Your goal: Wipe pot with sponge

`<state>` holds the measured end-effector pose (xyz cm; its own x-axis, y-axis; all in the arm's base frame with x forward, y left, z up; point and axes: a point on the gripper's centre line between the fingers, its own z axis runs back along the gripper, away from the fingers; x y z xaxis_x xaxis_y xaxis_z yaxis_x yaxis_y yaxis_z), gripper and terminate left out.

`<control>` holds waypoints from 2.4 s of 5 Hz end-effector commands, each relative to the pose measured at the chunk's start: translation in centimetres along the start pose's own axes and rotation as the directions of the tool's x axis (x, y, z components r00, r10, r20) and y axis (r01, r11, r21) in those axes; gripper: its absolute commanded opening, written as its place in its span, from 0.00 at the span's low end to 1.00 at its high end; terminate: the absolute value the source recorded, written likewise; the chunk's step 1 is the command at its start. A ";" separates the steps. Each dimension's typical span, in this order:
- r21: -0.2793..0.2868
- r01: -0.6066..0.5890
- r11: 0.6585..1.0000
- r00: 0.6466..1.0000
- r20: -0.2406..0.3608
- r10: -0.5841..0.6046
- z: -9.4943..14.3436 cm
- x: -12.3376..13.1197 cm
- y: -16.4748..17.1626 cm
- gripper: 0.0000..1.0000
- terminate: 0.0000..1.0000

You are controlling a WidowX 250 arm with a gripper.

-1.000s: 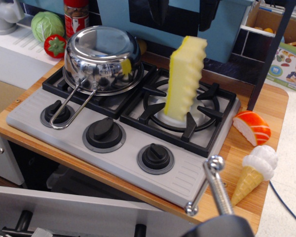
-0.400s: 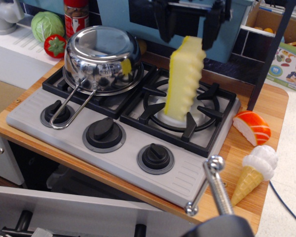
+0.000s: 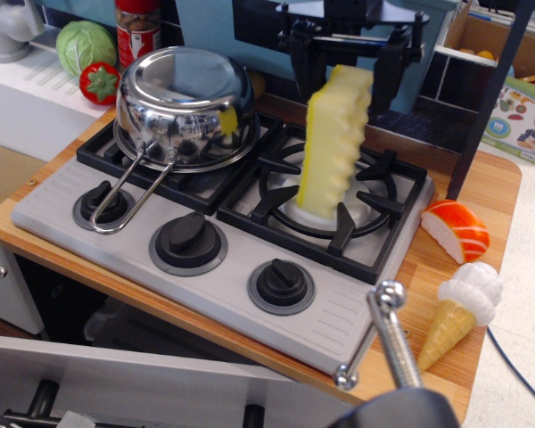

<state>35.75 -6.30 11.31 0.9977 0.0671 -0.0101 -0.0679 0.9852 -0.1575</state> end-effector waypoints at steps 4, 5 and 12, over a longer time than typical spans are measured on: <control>-0.060 -0.034 0.998 0.994 0.101 0.039 8.7 1.0 5.2 0.00 0.00; -0.146 -0.003 0.989 0.992 0.121 0.021 11.1 0.8 7.5 0.00 0.00; -0.002 0.028 1.000 0.997 0.068 -0.028 10.5 0.4 18.9 0.00 0.00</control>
<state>34.62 14.13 17.11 0.9979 0.0643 0.0036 -0.0625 0.9817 -0.1800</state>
